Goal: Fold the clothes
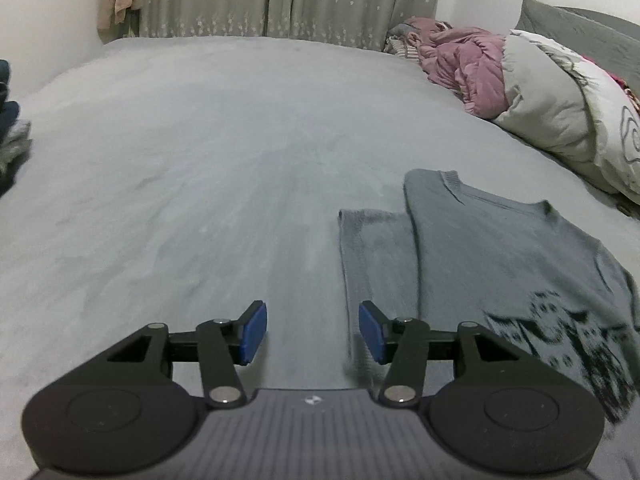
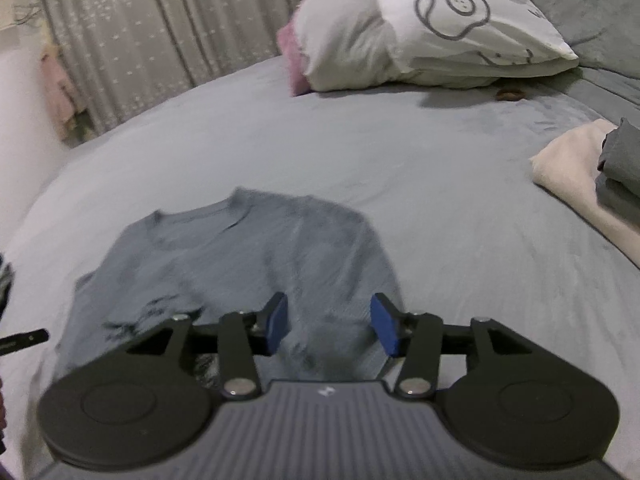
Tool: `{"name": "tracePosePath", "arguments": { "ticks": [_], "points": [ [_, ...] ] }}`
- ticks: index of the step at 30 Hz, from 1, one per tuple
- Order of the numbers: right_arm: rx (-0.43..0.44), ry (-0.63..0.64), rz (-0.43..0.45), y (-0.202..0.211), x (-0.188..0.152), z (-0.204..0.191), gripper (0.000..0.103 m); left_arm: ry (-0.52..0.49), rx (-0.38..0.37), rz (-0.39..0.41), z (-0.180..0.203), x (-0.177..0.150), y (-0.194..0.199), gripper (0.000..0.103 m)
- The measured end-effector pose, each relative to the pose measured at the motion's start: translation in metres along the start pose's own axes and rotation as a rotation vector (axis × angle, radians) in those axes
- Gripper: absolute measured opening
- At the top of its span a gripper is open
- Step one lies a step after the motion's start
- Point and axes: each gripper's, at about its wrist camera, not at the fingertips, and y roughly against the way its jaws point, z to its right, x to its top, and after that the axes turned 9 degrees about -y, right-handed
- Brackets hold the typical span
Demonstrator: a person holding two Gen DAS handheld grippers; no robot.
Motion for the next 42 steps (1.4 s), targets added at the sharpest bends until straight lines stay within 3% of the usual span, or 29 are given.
{"name": "tracePosePath", "arguments": {
  "ticks": [4,9,10,13,14,15,16,19,26,31,33,35,36,37,38,42],
  "points": [
    [-0.017,-0.053,-0.004,-0.039,0.007,0.016,0.057,-0.034,0.007,0.025,0.004,0.012,-0.027,0.052],
    [0.033,-0.075,-0.016,-0.08,0.01,0.024,0.058,-0.08,-0.007,0.073,0.014,0.025,-0.052,0.053],
    [0.034,-0.057,-0.011,-0.085,0.009,0.022,0.058,-0.089,-0.005,0.08,0.017,0.026,-0.055,0.049],
    [0.02,0.019,0.021,-0.094,0.007,0.014,0.056,-0.087,-0.023,0.095,0.021,0.03,-0.063,0.003],
    [0.019,0.039,0.027,-0.096,0.006,0.012,0.052,-0.08,-0.032,0.098,0.023,0.031,-0.065,0.002],
    [0.018,0.065,0.036,-0.098,0.005,0.01,0.04,-0.075,-0.024,0.103,0.026,0.032,-0.066,0.001],
    [0.014,0.08,0.043,-0.1,0.006,0.009,0.024,-0.085,-0.004,0.111,0.03,0.033,-0.067,0.001],
    [-0.01,0.09,0.059,-0.102,0.012,0.011,0.008,-0.115,0.1,0.129,0.037,0.037,-0.066,0.001],
    [-0.103,0.114,0.118,-0.1,0.024,0.015,0.004,-0.086,0.408,0.154,0.0,0.054,-0.06,0.001],
    [-0.196,0.105,0.122,-0.111,0.028,0.019,0.004,-0.078,0.478,0.073,-0.031,0.052,-0.07,0.001],
    [-0.196,0.116,0.118,-0.112,0.027,0.019,0.005,-0.083,0.456,0.038,-0.032,0.049,-0.076,0.003],
    [-0.181,0.119,0.11,-0.112,0.028,0.02,0.013,-0.071,0.447,0.02,-0.031,0.046,-0.079,0.008],
    [-0.166,0.112,0.102,-0.111,0.029,0.021,0.024,-0.068,0.447,0.018,-0.031,0.046,-0.078,0.011],
    [-0.157,0.103,0.098,-0.109,0.03,0.022,0.036,-0.063,0.452,0.016,-0.03,0.046,-0.076,0.021],
    [-0.15,0.093,0.098,-0.107,0.032,0.023,0.038,-0.055,0.458,0.017,-0.029,0.047,-0.074,0.032],
    [-0.103,0.032,0.089,-0.091,0.038,0.028,0.042,-0.015,0.438,0.039,-0.024,0.045,-0.055,0.038]
  ]
}}
